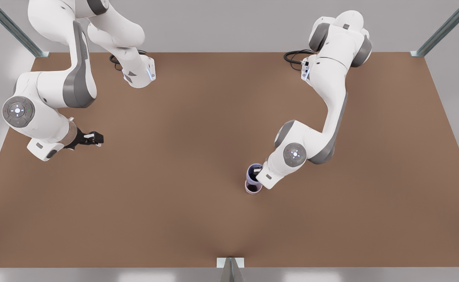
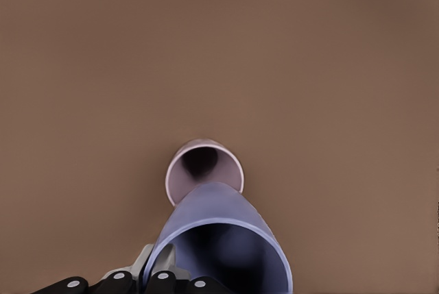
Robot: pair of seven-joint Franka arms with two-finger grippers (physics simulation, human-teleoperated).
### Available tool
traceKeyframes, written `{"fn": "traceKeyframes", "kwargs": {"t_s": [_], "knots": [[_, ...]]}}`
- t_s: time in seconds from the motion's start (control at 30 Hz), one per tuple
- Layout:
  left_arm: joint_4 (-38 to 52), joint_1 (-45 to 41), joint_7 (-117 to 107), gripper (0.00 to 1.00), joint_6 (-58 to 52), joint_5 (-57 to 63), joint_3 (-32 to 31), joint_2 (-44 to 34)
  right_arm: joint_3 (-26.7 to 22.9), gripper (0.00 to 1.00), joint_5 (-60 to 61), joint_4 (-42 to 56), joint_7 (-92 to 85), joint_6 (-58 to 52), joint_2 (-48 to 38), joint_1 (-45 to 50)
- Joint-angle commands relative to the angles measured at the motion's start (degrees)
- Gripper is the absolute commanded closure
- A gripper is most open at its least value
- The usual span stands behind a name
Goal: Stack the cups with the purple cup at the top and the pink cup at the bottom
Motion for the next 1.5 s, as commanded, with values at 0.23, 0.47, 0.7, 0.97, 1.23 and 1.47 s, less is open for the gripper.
{"fn": "traceKeyframes", "kwargs": {"t_s": [0.23,0.47,0.7,0.97,1.23,1.47], "knots": [[-0.1,0.4,-10.3,0.79,4.9,-0.6,0.0,1.0,0.0,0.00,1.5,0.0,5.5,-0.1,0.0,-0.8],[-1.1,0.5,-10.1,0.79,4.0,0.0,0.0,0.8,0.0,0.00,1.5,0.0,5.5,-0.2,-0.1,-0.8],[-1.2,0.1,-10.3,0.79,3.9,-0.2,0.0,0.8,0.0,0.00,1.5,0.0,5.5,-0.2,-0.1,-0.8],[-2.0,0.1,-10.0,0.79,4.6,0.2,0.2,1.1,0.0,0.00,1.5,0.0,5.5,-0.2,0.0,-0.8],[-2.4,0.0,-9.9,0.79,5.0,0.1,0.2,2.3,0.0,0.00,1.5,0.0,5.4,-0.2,0.0,-0.8],[-2.4,0.0,-10.3,0.28,5.0,-0.1,0.1,2.4,-0.1,0.00,1.5,0.0,5.4,-0.2,0.2,-0.9]]}}
